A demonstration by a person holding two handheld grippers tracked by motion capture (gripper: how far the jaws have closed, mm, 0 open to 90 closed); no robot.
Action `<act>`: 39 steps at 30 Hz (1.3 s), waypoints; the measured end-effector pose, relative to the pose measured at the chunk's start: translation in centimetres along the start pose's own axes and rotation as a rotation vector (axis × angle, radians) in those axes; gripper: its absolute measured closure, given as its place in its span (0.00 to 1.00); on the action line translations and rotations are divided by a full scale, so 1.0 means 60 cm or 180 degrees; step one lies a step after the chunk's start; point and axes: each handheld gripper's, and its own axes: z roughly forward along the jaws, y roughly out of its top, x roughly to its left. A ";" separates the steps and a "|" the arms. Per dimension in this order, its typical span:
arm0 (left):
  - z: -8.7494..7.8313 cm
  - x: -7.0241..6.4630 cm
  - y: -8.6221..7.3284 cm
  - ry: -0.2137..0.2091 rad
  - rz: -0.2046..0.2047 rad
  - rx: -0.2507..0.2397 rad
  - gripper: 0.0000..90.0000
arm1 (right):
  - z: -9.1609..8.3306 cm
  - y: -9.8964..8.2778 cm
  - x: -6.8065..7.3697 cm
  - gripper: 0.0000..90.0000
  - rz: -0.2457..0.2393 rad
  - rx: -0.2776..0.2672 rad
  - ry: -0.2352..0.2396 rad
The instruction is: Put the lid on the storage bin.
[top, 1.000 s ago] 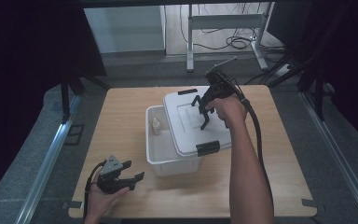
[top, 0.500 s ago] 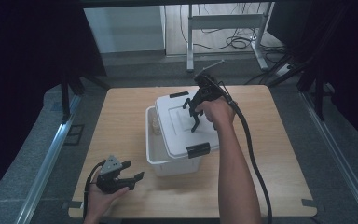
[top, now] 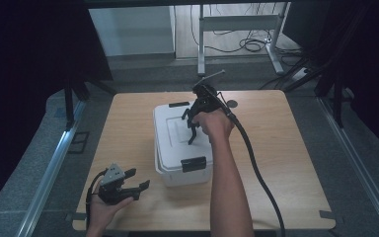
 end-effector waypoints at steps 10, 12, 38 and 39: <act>-0.002 0.005 -0.001 0.0007 -0.0028 -0.0011 0.32 | 0.015 0.003 0.010 0.95 0.0145 -0.0062 -0.0080; -0.001 0.004 -0.001 0.0001 -0.0016 -0.0003 0.32 | 0.020 0.002 0.012 0.95 0.0133 -0.0046 -0.0080; 0.003 0.003 -0.001 0.0005 -0.0002 0.0022 0.32 | 0.052 -0.005 -0.013 0.86 0.0087 -0.0014 0.0135; 0.003 0.003 -0.001 0.0004 -0.0004 0.0021 0.32 | 0.051 -0.005 -0.013 0.86 0.0085 -0.0013 0.0139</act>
